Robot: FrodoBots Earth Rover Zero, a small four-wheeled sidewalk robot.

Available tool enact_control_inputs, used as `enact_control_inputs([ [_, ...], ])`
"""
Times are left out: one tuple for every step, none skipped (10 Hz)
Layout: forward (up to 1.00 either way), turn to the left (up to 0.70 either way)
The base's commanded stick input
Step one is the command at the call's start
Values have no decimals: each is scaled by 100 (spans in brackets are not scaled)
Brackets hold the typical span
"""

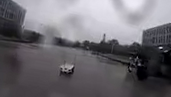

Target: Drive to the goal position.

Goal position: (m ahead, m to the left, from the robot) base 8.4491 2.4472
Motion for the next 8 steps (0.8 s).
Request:
enact_control_inputs([
  [100, 0],
  [100, 0],
  [100, 0],
  [100, 0],
  [100, 0],
  [100, 0],
  [100, 7],
  [100, 17],
])
